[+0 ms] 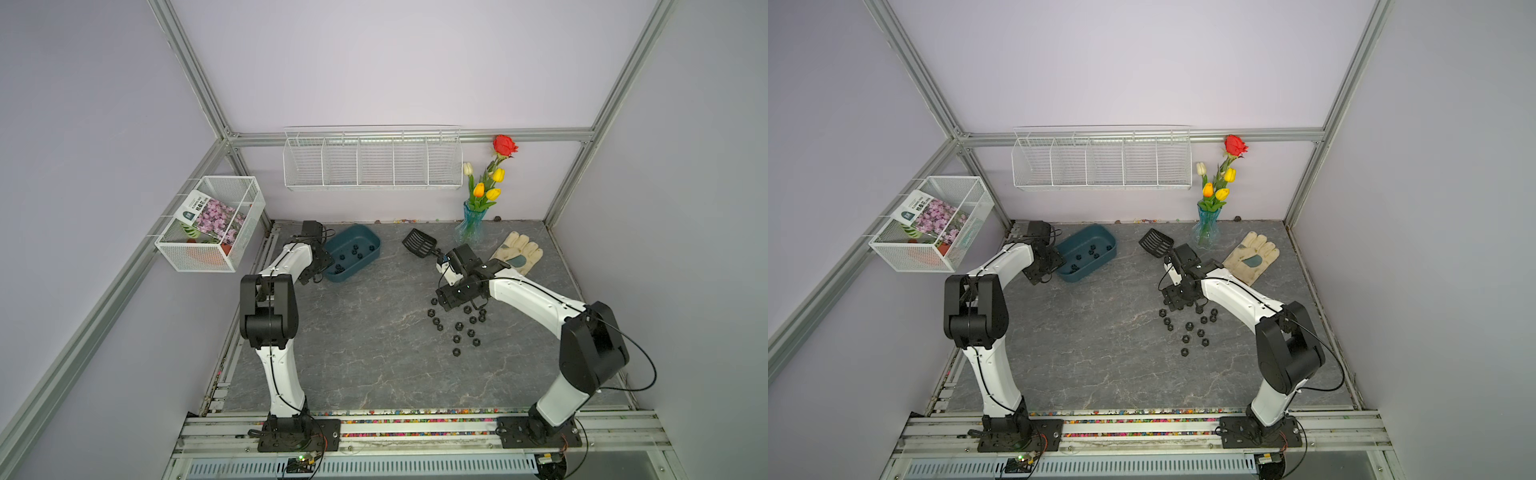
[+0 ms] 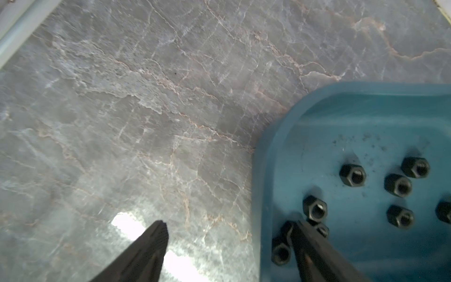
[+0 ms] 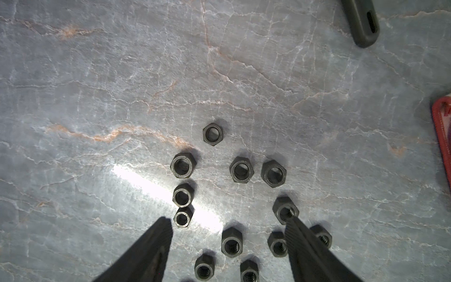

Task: Put the nuts on the desktop into the storage box
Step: Move the storage box to the center of the board.

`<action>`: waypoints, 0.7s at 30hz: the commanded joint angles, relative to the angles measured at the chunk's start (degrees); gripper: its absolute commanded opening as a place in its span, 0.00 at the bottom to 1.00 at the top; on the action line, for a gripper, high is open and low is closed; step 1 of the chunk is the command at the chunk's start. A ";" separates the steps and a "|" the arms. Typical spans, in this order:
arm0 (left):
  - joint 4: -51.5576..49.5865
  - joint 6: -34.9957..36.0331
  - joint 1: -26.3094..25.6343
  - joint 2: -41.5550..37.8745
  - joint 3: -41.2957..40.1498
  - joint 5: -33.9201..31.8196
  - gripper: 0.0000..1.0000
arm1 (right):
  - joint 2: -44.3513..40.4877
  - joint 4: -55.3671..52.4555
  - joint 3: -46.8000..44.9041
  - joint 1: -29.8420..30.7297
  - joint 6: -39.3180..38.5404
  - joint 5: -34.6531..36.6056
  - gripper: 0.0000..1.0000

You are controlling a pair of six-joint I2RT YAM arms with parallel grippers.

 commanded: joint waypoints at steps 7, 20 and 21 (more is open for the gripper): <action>1.96 -0.72 -0.67 5.90 4.21 2.34 0.48 | 2.85 1.13 -0.02 0.13 -1.11 -2.77 0.73; 0.13 1.62 -1.20 7.18 5.43 2.08 0.00 | 2.51 1.48 -0.94 0.12 -0.78 -4.49 0.68; 0.03 2.17 -1.28 6.89 5.26 2.09 0.00 | 2.30 1.38 -0.98 0.13 -0.60 -4.60 0.68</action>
